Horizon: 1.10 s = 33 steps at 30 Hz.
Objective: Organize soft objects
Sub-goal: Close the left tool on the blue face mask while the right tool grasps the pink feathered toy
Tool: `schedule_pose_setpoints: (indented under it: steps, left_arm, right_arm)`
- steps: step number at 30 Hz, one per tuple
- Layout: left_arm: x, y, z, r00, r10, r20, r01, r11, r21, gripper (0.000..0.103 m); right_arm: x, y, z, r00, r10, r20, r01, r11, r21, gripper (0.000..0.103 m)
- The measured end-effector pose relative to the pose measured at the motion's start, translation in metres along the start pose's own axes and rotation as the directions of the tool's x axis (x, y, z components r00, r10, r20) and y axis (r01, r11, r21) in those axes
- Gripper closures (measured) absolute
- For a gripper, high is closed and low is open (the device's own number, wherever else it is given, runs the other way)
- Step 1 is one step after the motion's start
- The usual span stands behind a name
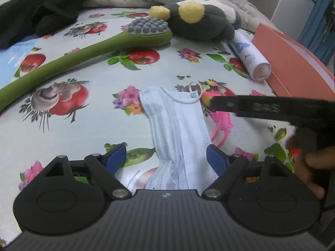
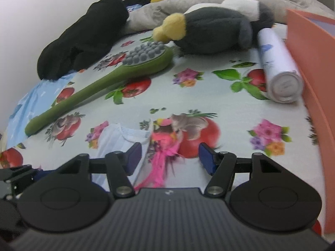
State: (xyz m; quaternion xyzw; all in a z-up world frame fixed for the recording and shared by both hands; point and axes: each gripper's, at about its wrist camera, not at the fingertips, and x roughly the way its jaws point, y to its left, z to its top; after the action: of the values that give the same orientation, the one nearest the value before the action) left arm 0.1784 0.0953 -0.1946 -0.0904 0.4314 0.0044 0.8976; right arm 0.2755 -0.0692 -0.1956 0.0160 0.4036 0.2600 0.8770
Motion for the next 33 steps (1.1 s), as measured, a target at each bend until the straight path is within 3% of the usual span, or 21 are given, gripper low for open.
schedule_pose_setpoints:
  steps: [4, 8, 12, 22, 30, 33]
  left_arm:
    - [0.002, -0.009, -0.005, 1.0, 0.018, -0.001, -0.018, 0.998, 0.053, 0.026]
    - [0.003, -0.017, -0.007, 0.999, 0.036, -0.002, -0.036, 0.995, 0.096, 0.039]
    - [0.003, -0.025, -0.01, 0.999, 0.039, 0.001, -0.039, 0.992, 0.121, 0.049]
    - [0.003, -0.031, -0.011, 1.0, 0.03, -0.005, -0.03, 0.993, 0.115, 0.061]
    - [0.003, -0.04, -0.009, 0.999, 0.032, -0.02, -0.03, 0.994, 0.104, 0.088]
    - [0.002, -0.044, -0.01, 0.999, 0.04, -0.023, -0.037, 0.994, 0.104, 0.091]
  right_arm:
    - [0.011, 0.004, 0.0, 1.0, -0.007, 0.002, 0.007, 1.0, -0.016, 0.051]
    - [0.014, 0.006, 0.001, 1.0, -0.02, 0.005, 0.02, 0.999, -0.046, 0.072]
    - [0.013, 0.01, -0.001, 0.999, -0.034, 0.004, 0.034, 0.997, -0.074, 0.073]
    - [-0.02, -0.004, -0.017, 0.996, -0.085, 0.016, 0.086, 0.996, -0.03, 0.073]
    - [-0.05, -0.018, -0.039, 0.991, -0.131, 0.016, 0.131, 0.991, -0.005, 0.073]
    - [-0.061, -0.024, -0.046, 0.99, -0.142, 0.008, 0.142, 0.99, 0.01, 0.073]
